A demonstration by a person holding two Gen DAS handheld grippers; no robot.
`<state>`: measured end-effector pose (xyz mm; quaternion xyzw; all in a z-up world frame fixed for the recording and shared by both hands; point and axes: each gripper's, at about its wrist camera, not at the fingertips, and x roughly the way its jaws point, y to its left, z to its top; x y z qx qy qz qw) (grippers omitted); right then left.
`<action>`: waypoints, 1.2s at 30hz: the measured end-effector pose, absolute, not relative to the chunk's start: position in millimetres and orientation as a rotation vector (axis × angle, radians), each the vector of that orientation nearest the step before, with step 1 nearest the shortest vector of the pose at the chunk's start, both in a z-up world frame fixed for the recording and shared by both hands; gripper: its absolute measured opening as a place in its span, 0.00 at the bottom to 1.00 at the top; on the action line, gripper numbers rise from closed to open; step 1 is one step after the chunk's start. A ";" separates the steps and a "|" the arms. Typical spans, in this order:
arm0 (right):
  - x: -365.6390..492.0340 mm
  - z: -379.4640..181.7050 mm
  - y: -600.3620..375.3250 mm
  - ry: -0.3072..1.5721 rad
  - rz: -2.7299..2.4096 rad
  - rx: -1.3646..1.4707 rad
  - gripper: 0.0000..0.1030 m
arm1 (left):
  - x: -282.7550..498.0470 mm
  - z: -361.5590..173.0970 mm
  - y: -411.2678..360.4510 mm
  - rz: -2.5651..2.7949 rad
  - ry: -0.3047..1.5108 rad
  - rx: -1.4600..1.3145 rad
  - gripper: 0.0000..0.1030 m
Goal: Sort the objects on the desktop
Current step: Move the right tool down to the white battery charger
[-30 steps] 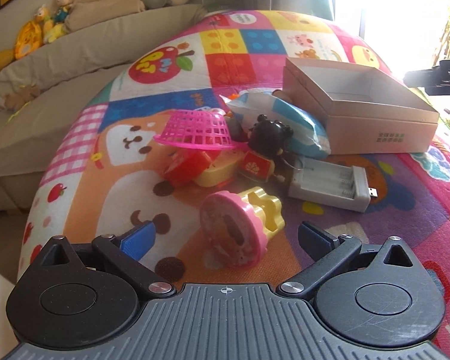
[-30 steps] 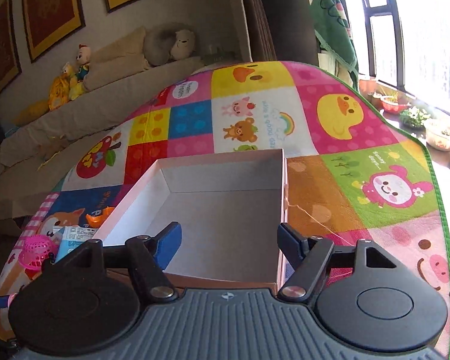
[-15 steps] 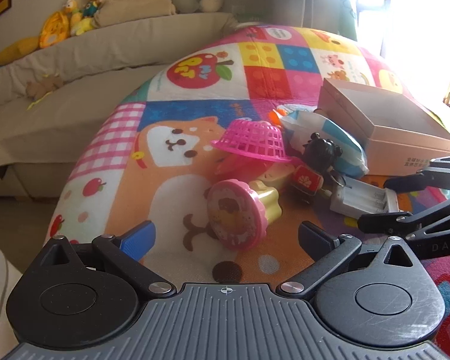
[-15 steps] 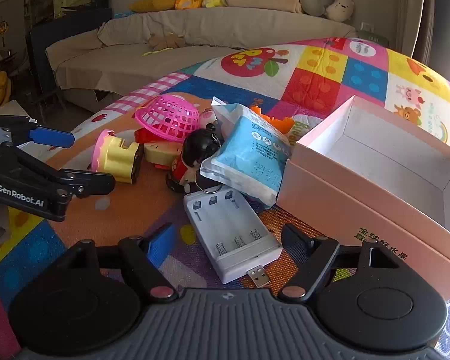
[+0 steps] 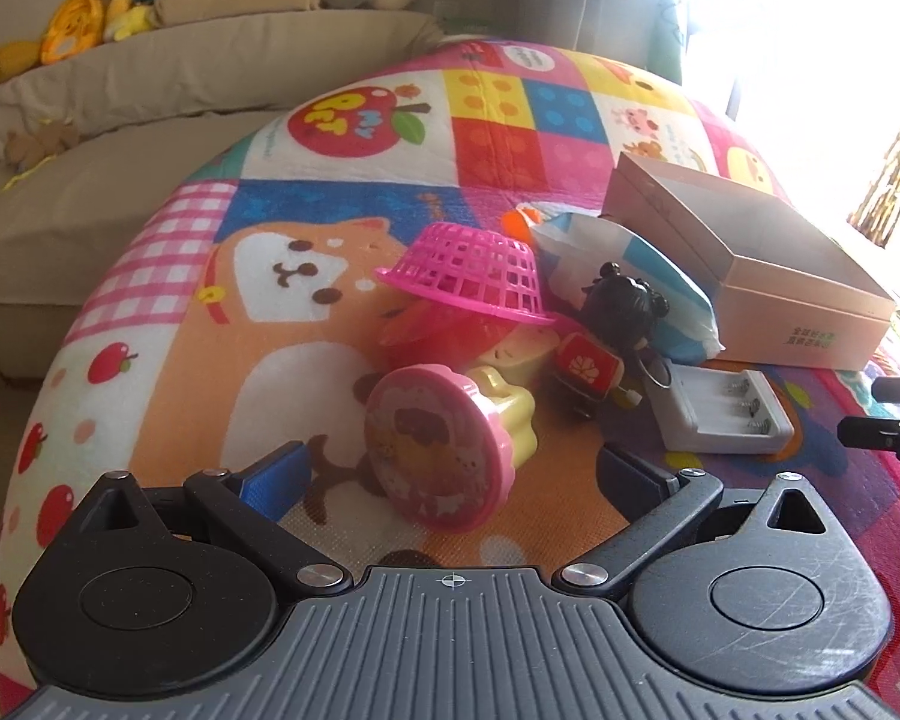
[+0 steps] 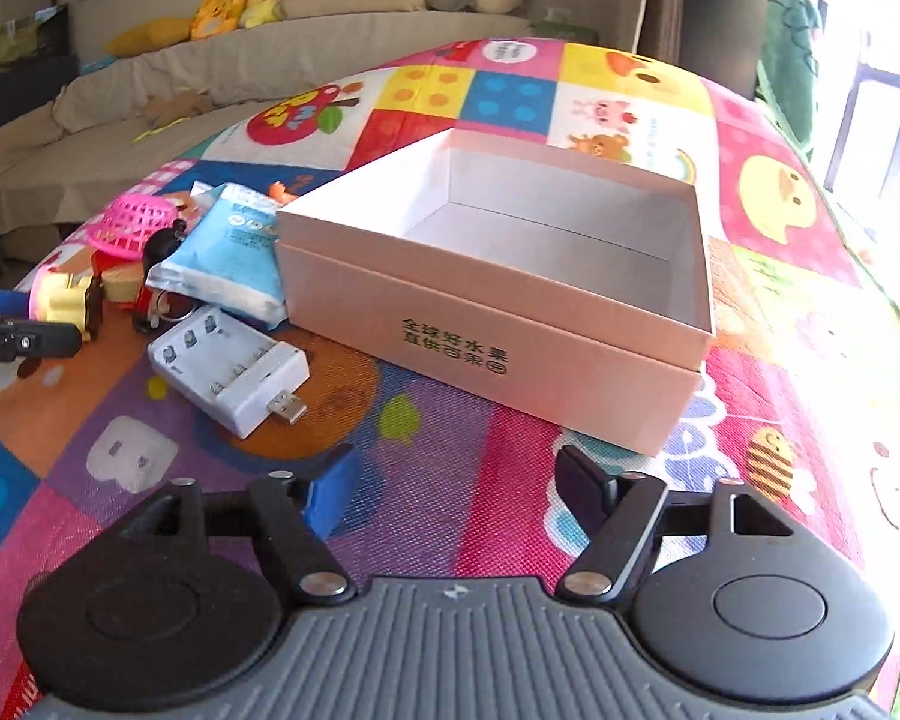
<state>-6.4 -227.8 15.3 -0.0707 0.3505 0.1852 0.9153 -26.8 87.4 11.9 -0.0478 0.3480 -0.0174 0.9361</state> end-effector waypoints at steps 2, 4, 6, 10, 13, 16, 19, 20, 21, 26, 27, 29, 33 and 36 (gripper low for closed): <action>-9.3 11.9 -228.4 0.732 0.394 -0.125 0.79 | -25.8 11.9 85.9 -0.047 0.713 -0.108 1.00; -11.7 10.8 -224.0 0.741 0.417 -0.112 0.79 | -28.6 15.0 82.1 -0.089 0.708 -0.117 1.00; -14.5 14.0 -210.8 0.728 0.451 -0.122 0.79 | -33.1 18.8 76.9 -0.130 0.699 -0.120 1.00; -20.6 20.8 -175.7 0.697 0.518 -0.167 0.81 | -41.8 26.4 71.2 -0.192 0.682 -0.128 1.00; -20.5 21.5 -149.8 0.694 0.528 -0.169 0.84 | -47.1 31.8 73.5 -0.175 0.666 -0.122 1.00; -17.3 19.6 -125.4 0.697 0.511 -0.179 0.87 | -50.6 34.7 78.0 -0.106 0.642 -0.076 1.00; -9.2 15.2 -103.6 0.705 0.444 -0.199 0.87 | -52.1 34.9 84.0 -0.068 0.634 -0.070 1.00; -4.9 13.7 -99.0 0.715 0.428 -0.188 0.87 | -52.3 34.4 85.8 -0.065 0.634 -0.079 1.00; -0.9 12.2 -96.3 0.728 0.422 -0.172 0.87 | -52.4 33.8 87.2 -0.065 0.636 -0.086 1.00; 2.4 8.2 -98.0 0.718 0.416 -0.199 0.84 | -51.0 27.7 90.8 -0.056 0.653 -0.092 1.00; 0.1 8.3 -102.3 0.709 0.416 -0.212 0.84 | -50.5 26.7 91.5 -0.053 0.657 -0.095 1.00; -4.9 8.3 -116.1 0.690 0.406 -0.235 0.84 | -49.6 25.4 93.0 -0.051 0.659 -0.104 1.00; -7.1 7.1 -157.2 0.693 0.363 -0.215 0.84 | -45.5 22.4 93.5 -0.056 0.664 -0.111 1.00; -6.9 7.9 -187.0 0.691 0.311 -0.160 0.85 | -39.1 16.7 94.6 -0.066 0.673 -0.129 1.00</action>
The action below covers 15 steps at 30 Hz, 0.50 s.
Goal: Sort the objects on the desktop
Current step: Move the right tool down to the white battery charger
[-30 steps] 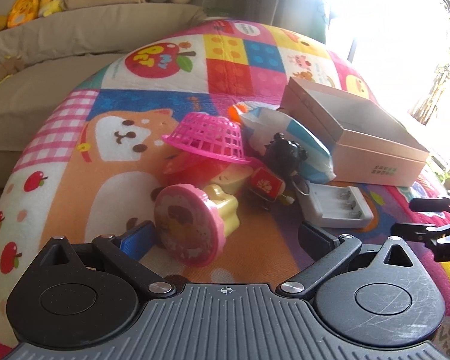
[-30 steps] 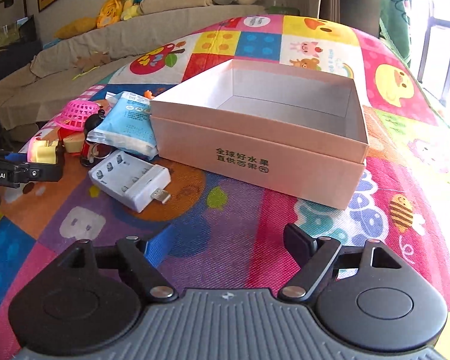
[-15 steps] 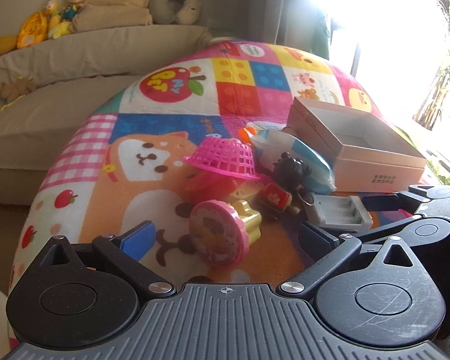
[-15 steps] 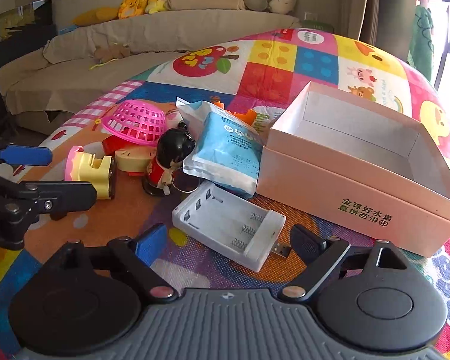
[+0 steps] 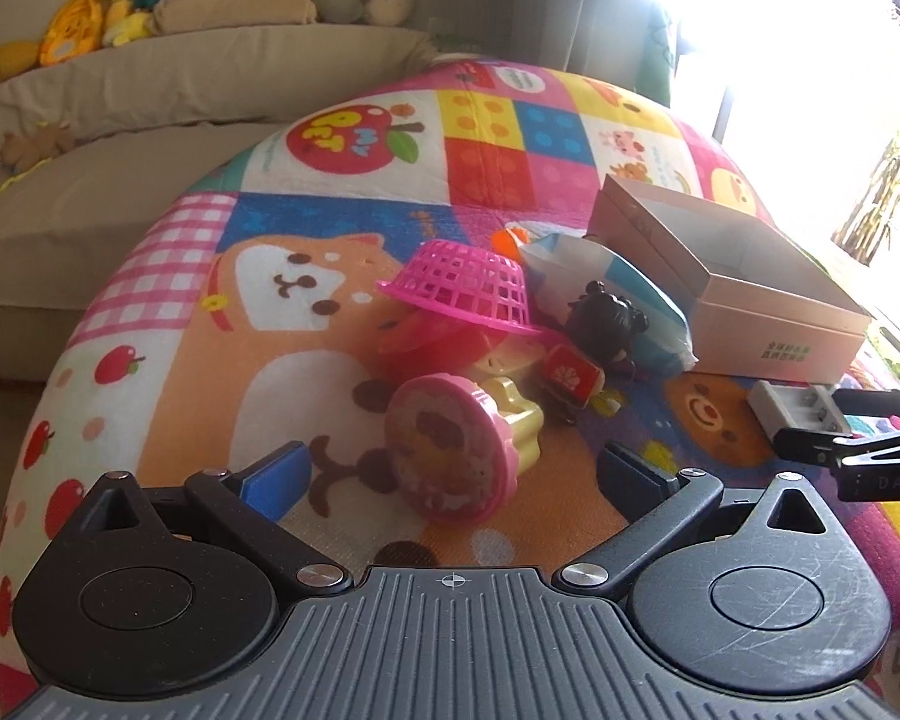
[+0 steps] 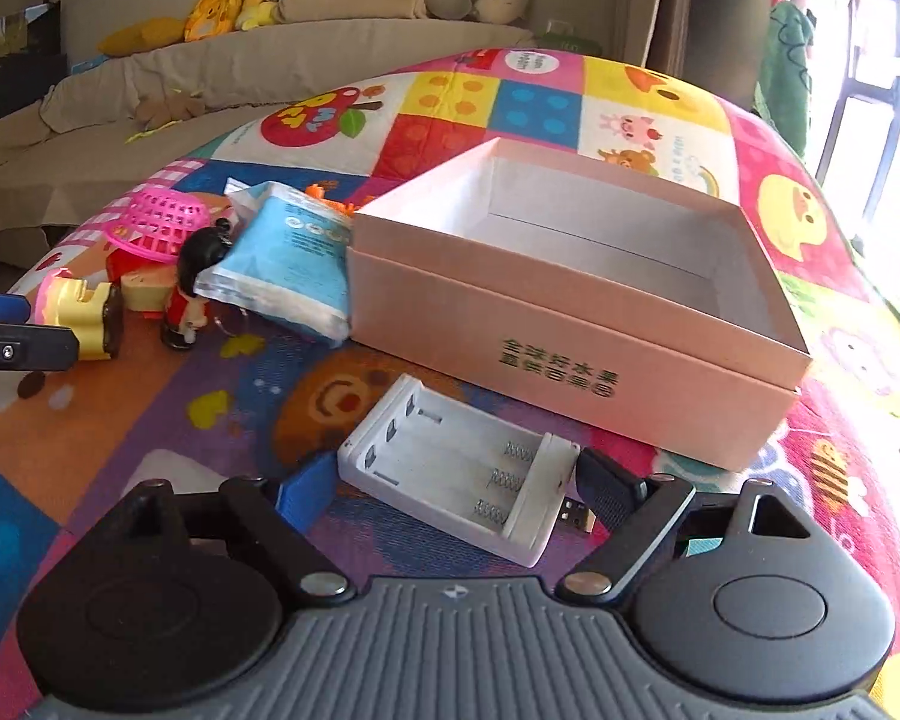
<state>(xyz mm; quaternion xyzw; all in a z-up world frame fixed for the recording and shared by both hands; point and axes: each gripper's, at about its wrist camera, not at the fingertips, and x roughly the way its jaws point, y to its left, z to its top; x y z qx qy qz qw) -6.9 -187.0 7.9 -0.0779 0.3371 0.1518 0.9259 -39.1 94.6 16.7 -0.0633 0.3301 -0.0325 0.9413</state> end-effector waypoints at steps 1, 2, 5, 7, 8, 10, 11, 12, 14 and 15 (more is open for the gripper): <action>-6.9 8.3 -194.7 0.692 0.302 -0.132 0.86 | -36.7 14.4 96.5 -0.071 0.679 -0.146 1.00; -7.2 8.8 -203.0 0.690 0.295 -0.097 0.89 | -34.3 12.3 99.2 -0.077 0.685 -0.168 1.00; -9.8 10.2 -213.2 0.670 0.292 -0.041 0.94 | -28.6 9.6 107.1 -0.092 0.691 -0.228 1.00; -11.2 10.8 -212.8 0.655 0.301 -0.047 0.96 | -26.1 10.5 110.3 -0.103 0.691 -0.247 1.00; -11.6 10.6 -211.5 0.654 0.307 -0.055 0.96 | -25.1 11.2 110.8 -0.108 0.692 -0.252 1.00; -12.1 10.5 -209.5 0.654 0.311 -0.066 0.97 | -23.6 13.2 109.0 -0.113 0.700 -0.251 1.00; -10.6 10.9 -209.0 0.653 0.312 -0.069 0.97 | -23.6 14.6 106.5 -0.120 0.704 -0.247 1.00; -10.9 11.0 -209.1 0.651 0.311 -0.068 0.97 | -24.8 16.2 103.6 -0.131 0.705 -0.244 1.00; -12.9 11.4 -210.8 0.644 0.305 -0.060 0.98 | -27.7 20.0 96.6 -0.155 0.703 -0.235 1.00; -13.0 11.5 -211.3 0.642 0.304 -0.057 0.98 | -29.3 22.0 93.2 -0.162 0.700 -0.228 1.00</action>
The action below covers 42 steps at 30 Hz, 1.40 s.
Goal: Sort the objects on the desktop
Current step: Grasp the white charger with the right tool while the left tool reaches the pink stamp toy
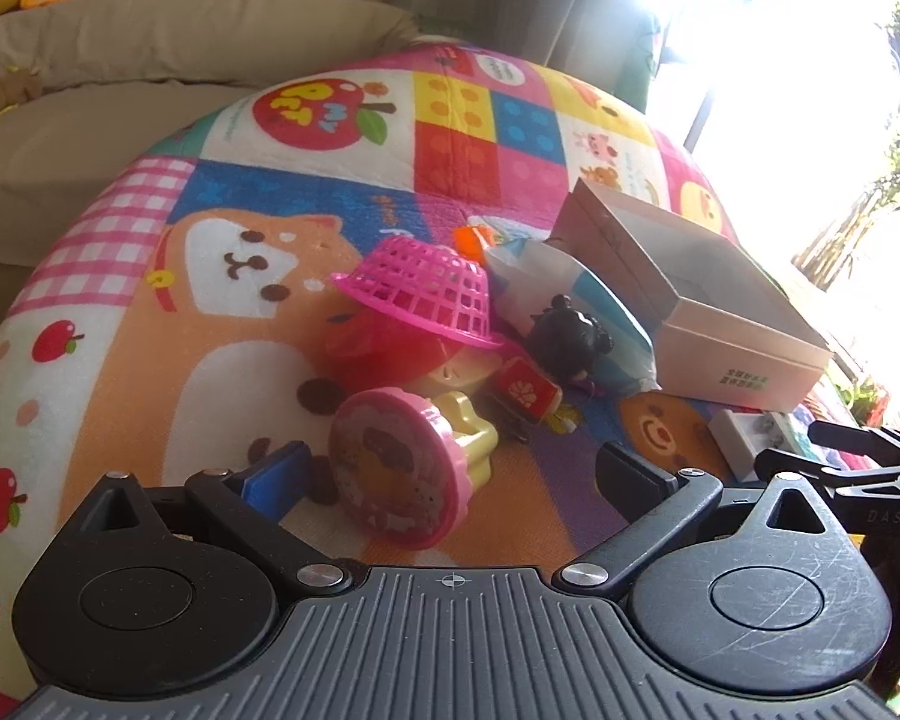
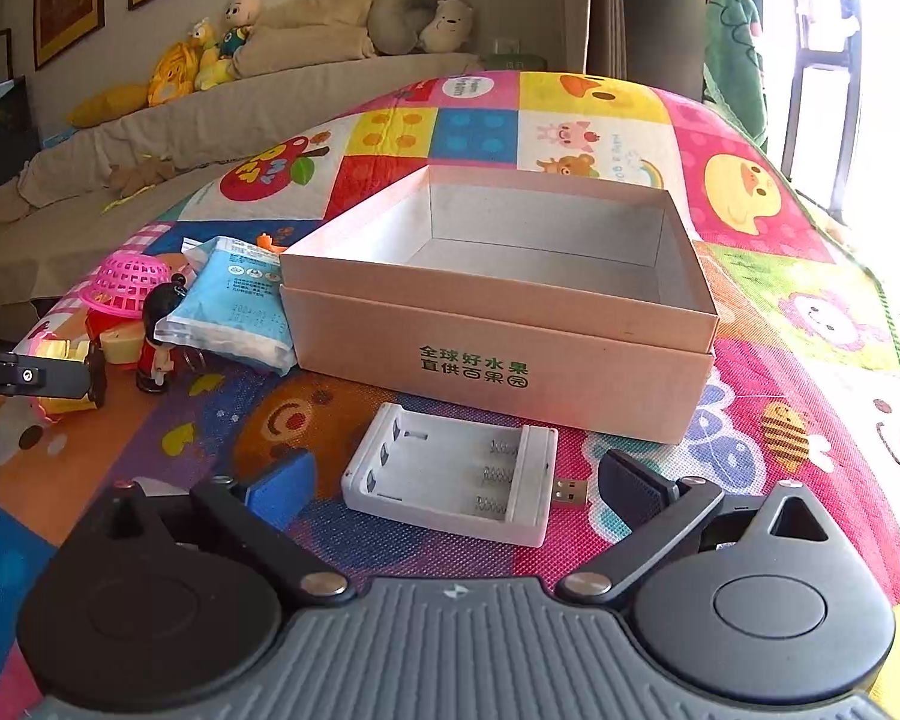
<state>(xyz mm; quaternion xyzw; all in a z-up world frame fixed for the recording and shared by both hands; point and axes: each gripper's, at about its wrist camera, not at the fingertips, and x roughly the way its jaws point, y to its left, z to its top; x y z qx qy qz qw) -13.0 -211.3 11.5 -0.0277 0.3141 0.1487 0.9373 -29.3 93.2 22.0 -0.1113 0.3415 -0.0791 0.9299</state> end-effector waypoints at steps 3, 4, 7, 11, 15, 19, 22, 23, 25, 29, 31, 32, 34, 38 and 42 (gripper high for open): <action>-14.3 12.0 -212.3 0.632 0.300 -0.050 0.99 | -33.2 28.7 84.5 -0.183 0.691 -0.220 1.00; -15.5 12.4 -212.3 0.627 0.299 -0.051 1.00 | -34.6 30.9 81.9 -0.191 0.689 -0.218 1.00; -18.1 13.1 -212.3 0.613 0.294 -0.056 1.00 | -40.5 36.5 73.2 -0.233 0.685 -0.204 1.00; -20.6 13.6 -212.7 0.599 0.283 -0.060 1.00 | -55.4 38.9 56.1 -0.320 0.674 -0.121 1.00; -21.6 13.5 -212.8 0.593 0.279 -0.063 1.00 | -66.8 34.3 40.1 -0.253 0.641 0.038 1.00; -22.1 13.9 -212.5 0.590 0.279 -0.069 1.00 | -60.8 31.6 46.1 -0.150 0.613 0.083 1.00; -22.9 13.7 -212.0 0.590 0.278 -0.073 1.00 | -47.5 29.7 64.9 -0.141 0.615 0.032 1.00; -23.2 14.0 -212.0 0.589 0.278 -0.074 1.00 | -41.7 28.0 71.6 -0.143 0.622 0.016 1.00; -23.2 14.1 -211.1 0.589 0.278 -0.078 1.00 | -29.6 22.9 82.8 -0.163 0.654 -0.024 1.00; -22.0 13.4 -209.5 0.596 0.276 -0.083 1.00 | -17.8 13.3 89.5 -0.214 0.696 -0.111 1.00; -21.6 13.2 -209.4 0.598 0.276 -0.083 1.00 | -20.5 11.7 84.1 -0.242 0.684 -0.112 1.00; -21.5 13.2 -209.3 0.598 0.276 -0.083 1.00 | -22.7 11.6 80.8 -0.255 0.671 -0.110 1.00; -21.3 13.0 -209.3 0.599 0.277 -0.083 1.00 | -26.8 12.5 75.7 -0.267 0.646 -0.111 1.00; -21.9 12.9 -209.1 0.594 0.276 -0.084 1.00 | -37.1 16.5 66.6 -0.329 0.641 -0.118 1.00; -23.0 12.9 -208.4 0.586 0.275 -0.087 1.00 | -59.1 17.8 49.6 -0.410 0.634 -0.025 1.00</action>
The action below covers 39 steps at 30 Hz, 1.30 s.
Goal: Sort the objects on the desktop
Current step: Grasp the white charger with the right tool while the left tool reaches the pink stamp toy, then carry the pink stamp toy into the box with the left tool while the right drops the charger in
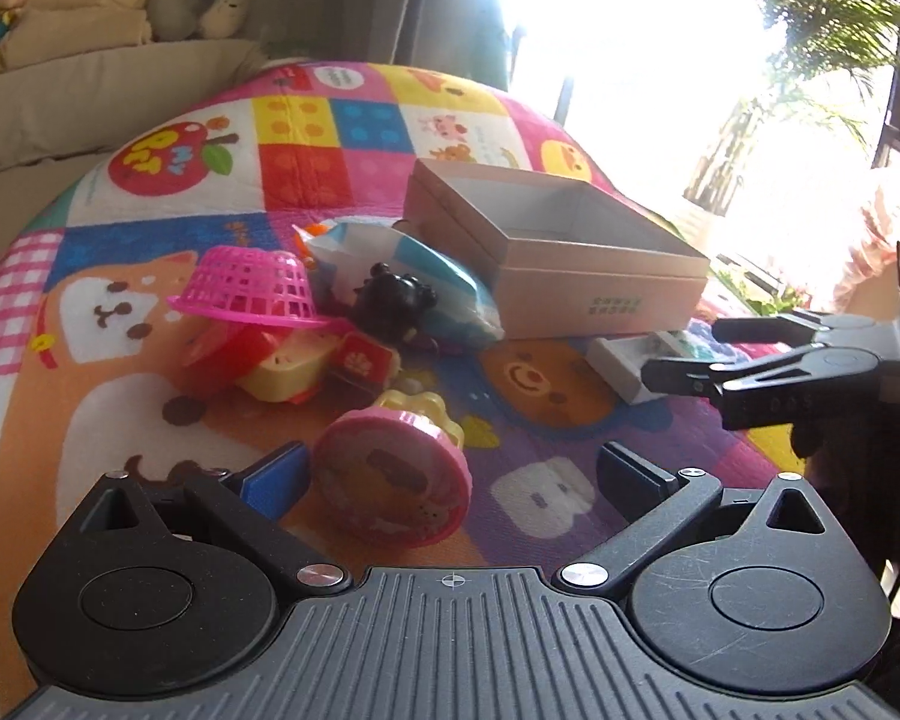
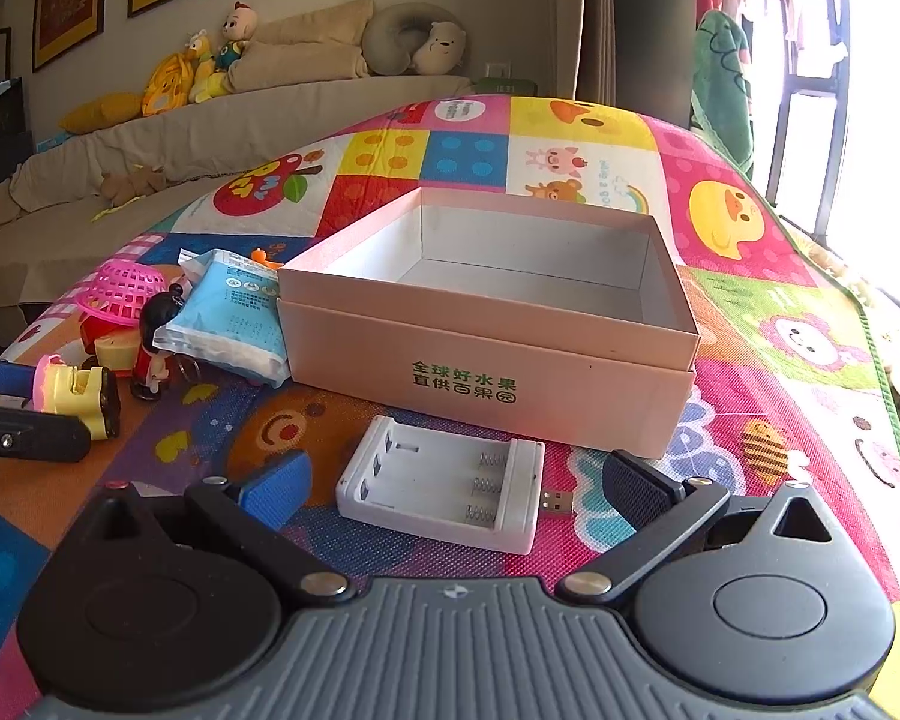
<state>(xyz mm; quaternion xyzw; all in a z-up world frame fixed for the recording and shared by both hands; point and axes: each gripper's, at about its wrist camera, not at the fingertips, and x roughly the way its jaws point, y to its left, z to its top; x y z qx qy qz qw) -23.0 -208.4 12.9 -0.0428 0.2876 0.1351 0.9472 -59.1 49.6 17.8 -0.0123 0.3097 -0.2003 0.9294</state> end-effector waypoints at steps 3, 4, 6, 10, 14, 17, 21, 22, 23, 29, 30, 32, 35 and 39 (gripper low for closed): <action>-23.1 13.2 -208.4 0.585 0.275 -0.087 1.00 | -66.7 17.1 40.5 -0.364 0.627 0.042 1.00; -23.2 13.1 -208.2 0.584 0.274 -0.086 1.00 | -65.4 16.5 38.6 -0.330 0.634 0.055 1.00; -23.6 13.4 -208.2 0.582 0.272 -0.086 1.00 | -59.8 14.7 36.2 -0.272 0.645 0.066 1.00; -24.5 13.8 -207.0 0.575 0.270 -0.092 1.00 | -54.6 13.2 25.2 -0.264 0.638 0.091 1.00; -28.8 14.4 -202.5 0.561 0.267 -0.122 1.00 | -61.5 13.6 6.8 -0.260 0.604 0.159 0.87; -31.2 14.1 -198.6 0.552 0.259 -0.149 1.00 | -63.6 10.6 -2.7 -0.227 0.604 0.208 0.76; -30.8 13.9 -196.3 0.562 0.246 -0.160 1.00 | -63.4 10.4 -1.1 -0.193 0.614 0.200 0.62; -30.1 13.7 -195.6 0.569 0.248 -0.163 1.00 | -63.4 10.8 1.2 -0.191 0.622 0.186 0.60; -28.6 13.2 -194.4 0.579 0.248 -0.168 1.00 | -63.9 11.0 2.8 -0.188 0.625 0.177 0.60; -8.3 7.4 -189.5 0.670 0.225 -0.157 1.00 | -68.2 11.6 5.9 -0.189 0.625 0.158 0.60; -6.4 7.4 -190.0 0.669 0.223 -0.148 1.00 | -68.6 11.8 5.9 -0.190 0.626 0.155 0.60; -4.2 7.3 -187.8 0.660 0.220 -0.157 0.97 | -68.7 12.2 5.8 -0.189 0.627 0.151 0.60; -2.6 4.8 -179.7 0.673 0.238 -0.200 0.84 | -69.2 12.8 5.6 -0.186 0.627 0.149 0.60; -0.1 5.7 -177.3 0.689 0.222 -0.204 0.82 | -69.9 14.8 6.0 -0.180 0.629 0.147 0.60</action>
